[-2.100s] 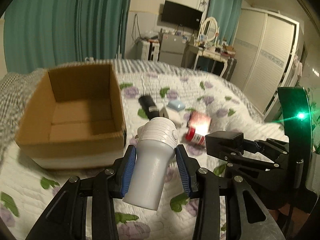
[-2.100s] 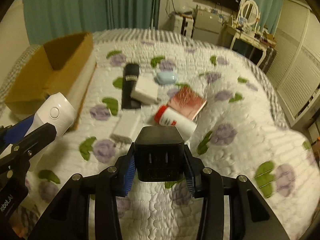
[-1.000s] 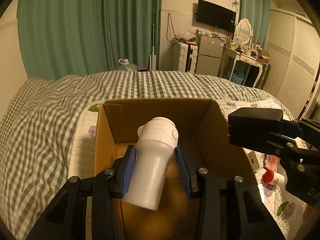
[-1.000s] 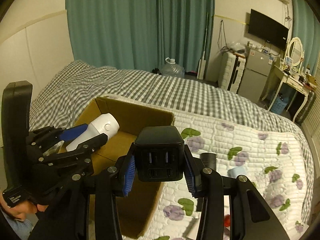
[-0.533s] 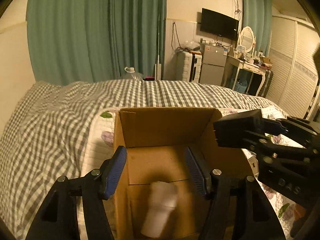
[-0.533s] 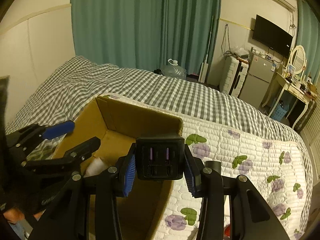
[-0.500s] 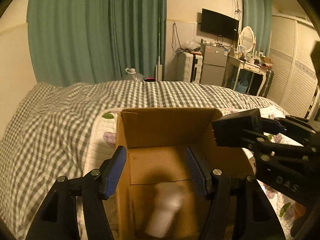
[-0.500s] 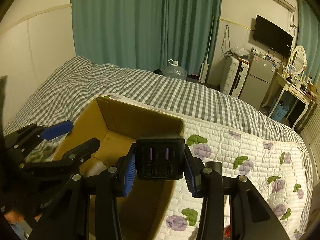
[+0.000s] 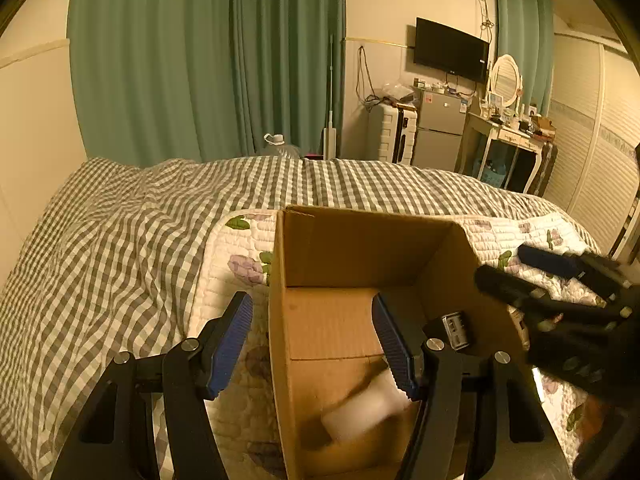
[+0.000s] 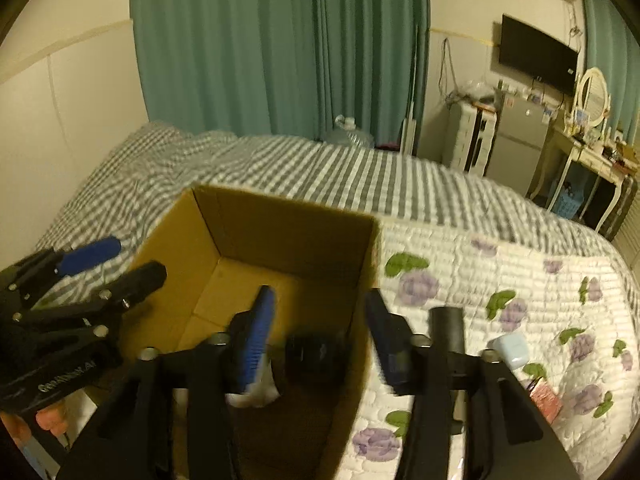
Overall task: Organize rigid objects
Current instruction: 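Lower the hair dryer into the box with the left tool while the right tool drops the power bank in, then grasp the white charger with the left tool while the right tool reaches the red-capped bottle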
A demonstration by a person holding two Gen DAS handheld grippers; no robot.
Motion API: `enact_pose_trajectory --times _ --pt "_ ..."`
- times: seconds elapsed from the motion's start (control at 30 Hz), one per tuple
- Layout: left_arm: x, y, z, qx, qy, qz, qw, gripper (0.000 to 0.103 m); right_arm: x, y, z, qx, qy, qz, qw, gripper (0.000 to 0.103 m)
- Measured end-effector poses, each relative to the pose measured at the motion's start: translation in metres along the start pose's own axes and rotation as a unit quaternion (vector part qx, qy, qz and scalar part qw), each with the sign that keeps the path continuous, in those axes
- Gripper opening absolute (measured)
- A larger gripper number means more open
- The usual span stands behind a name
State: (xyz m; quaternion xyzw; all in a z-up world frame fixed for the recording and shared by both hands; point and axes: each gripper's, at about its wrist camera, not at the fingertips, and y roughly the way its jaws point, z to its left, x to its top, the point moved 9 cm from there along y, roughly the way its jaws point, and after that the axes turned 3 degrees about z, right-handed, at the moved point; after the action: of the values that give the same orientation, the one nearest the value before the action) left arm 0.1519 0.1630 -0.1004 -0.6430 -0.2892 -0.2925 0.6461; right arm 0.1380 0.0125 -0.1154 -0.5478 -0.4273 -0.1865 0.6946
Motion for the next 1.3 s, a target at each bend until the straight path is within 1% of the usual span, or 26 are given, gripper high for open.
enact_pose_trajectory --times 0.03,0.2,0.37,0.53,0.6,0.7,0.83,0.93,1.0,1.1,1.23,1.3 --pt "0.0 -0.001 -0.001 0.001 0.001 0.0 1.0 0.065 0.003 -0.006 -0.003 0.001 0.002 -0.007 1.0 0.061" --pt "-0.007 -0.009 -0.004 0.008 -0.003 0.012 0.9999 0.065 0.003 -0.023 -0.019 0.001 0.019 -0.012 1.0 0.061" --pt "-0.011 -0.025 -0.024 0.006 0.007 0.013 0.9999 0.065 -0.003 -0.053 -0.046 -0.013 0.032 -0.021 0.999 0.065" --pt "-0.006 -0.048 -0.065 -0.009 0.026 0.006 0.9996 0.065 -0.008 -0.091 -0.082 -0.036 0.039 -0.038 0.998 0.07" --pt "-0.003 -0.057 -0.085 -0.018 0.036 0.001 0.9992 0.065 -0.01 -0.108 -0.099 -0.046 0.043 -0.045 0.997 0.074" --pt "-0.002 -0.068 -0.119 -0.039 0.044 -0.003 0.9983 0.068 -0.017 -0.132 -0.126 -0.066 0.046 -0.052 0.995 0.076" --pt "-0.005 -0.071 -0.159 -0.05 0.062 0.002 0.9968 0.068 -0.03 -0.151 -0.16 -0.097 0.039 -0.051 0.993 0.077" --pt "-0.014 -0.064 -0.187 -0.056 0.073 0.016 0.9956 0.068 -0.042 -0.153 -0.182 -0.109 0.034 -0.042 0.993 0.078" --pt "-0.02 -0.058 -0.207 -0.064 0.082 0.022 0.9943 0.068 -0.051 -0.149 -0.199 -0.115 0.033 -0.031 0.992 0.082" --pt "-0.029 -0.048 -0.232 -0.061 0.109 0.026 0.9918 0.068 -0.067 -0.134 -0.221 -0.122 0.025 -0.007 0.992 0.089" --pt "-0.046 -0.023 -0.256 -0.062 0.116 0.057 0.9896 0.069 -0.091 -0.11 -0.24 -0.131 -0.004 0.019 0.991 0.093" --pt "-0.056 -0.007 -0.263 -0.057 0.122 0.073 0.9882 0.069 -0.105 -0.097 -0.249 -0.124 -0.009 0.04 0.991 0.094"
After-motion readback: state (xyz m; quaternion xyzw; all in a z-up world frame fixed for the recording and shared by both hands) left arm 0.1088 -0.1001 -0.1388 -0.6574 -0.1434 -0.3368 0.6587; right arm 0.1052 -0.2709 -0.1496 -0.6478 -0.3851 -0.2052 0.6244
